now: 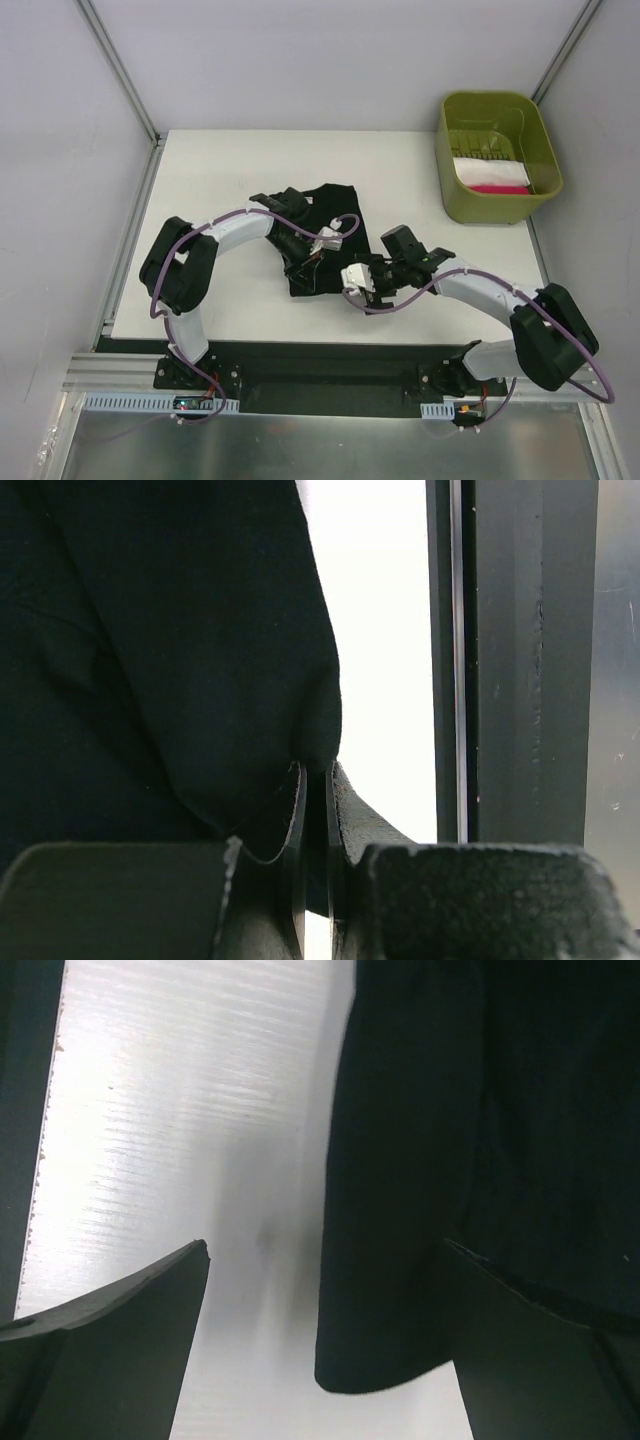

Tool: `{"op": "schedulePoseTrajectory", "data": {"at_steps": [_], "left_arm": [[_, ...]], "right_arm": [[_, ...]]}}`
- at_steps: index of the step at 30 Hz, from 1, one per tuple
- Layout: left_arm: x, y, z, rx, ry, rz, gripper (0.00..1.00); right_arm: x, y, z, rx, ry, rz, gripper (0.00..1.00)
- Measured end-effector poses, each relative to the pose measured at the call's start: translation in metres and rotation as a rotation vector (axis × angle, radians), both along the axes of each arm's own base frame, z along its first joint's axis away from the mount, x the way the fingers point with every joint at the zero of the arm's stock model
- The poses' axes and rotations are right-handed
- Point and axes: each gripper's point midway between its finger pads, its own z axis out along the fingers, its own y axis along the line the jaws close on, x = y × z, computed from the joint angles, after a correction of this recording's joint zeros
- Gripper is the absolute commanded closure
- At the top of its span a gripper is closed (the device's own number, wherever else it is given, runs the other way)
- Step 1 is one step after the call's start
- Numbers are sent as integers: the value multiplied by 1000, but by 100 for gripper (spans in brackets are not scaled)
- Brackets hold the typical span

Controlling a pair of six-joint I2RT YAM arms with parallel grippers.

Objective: Roll the t-shirts
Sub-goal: Roll the T-shirt to the center of the board.

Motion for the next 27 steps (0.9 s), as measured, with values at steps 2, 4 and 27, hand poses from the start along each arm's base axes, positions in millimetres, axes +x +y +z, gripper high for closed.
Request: {"op": "schedulePoseTrajectory", "data": {"at_steps": [2, 4, 27], "left_arm": [[1, 1, 0, 1, 1, 6, 100], [2, 3, -1, 3, 6, 11, 100], [-3, 35, 35, -125, 347, 284, 100]], "right_arm": [[-3, 3, -9, -19, 8, 33, 21], [-4, 5, -16, -39, 11, 55, 29], [-14, 22, 37, -118, 328, 56, 89]]}}
